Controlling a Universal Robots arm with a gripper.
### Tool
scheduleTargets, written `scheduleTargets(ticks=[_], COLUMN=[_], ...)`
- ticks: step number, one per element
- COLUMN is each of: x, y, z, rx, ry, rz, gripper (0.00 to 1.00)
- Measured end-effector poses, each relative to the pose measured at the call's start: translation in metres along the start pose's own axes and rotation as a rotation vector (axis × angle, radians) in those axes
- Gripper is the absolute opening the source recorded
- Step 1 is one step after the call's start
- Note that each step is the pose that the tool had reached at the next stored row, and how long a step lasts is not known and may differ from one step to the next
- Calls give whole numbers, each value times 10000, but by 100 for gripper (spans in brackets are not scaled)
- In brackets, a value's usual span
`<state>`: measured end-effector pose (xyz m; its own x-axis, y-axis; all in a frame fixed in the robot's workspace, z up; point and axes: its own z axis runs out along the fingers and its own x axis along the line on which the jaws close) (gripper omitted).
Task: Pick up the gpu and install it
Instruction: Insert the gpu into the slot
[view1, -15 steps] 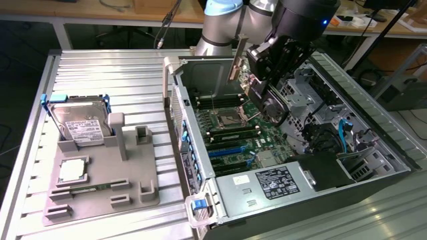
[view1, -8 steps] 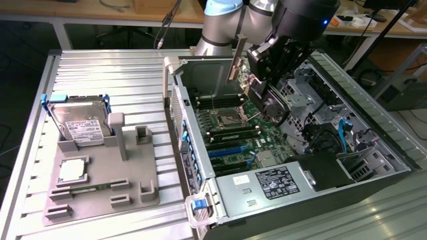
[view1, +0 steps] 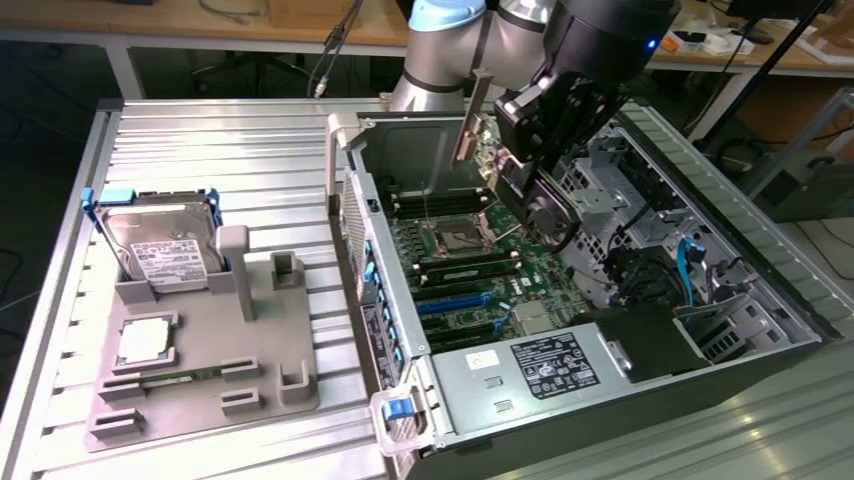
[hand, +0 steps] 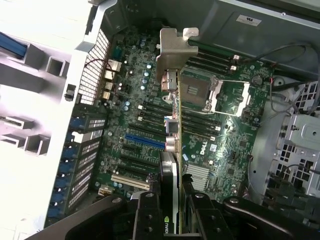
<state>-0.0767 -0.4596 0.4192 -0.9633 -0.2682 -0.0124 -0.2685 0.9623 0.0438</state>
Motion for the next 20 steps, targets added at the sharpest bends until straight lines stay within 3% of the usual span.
scheduleTargets(ticks=[20], x=[0], y=[0], z=[0], rx=[-6], ry=[24], rz=[-540], gripper=[27])
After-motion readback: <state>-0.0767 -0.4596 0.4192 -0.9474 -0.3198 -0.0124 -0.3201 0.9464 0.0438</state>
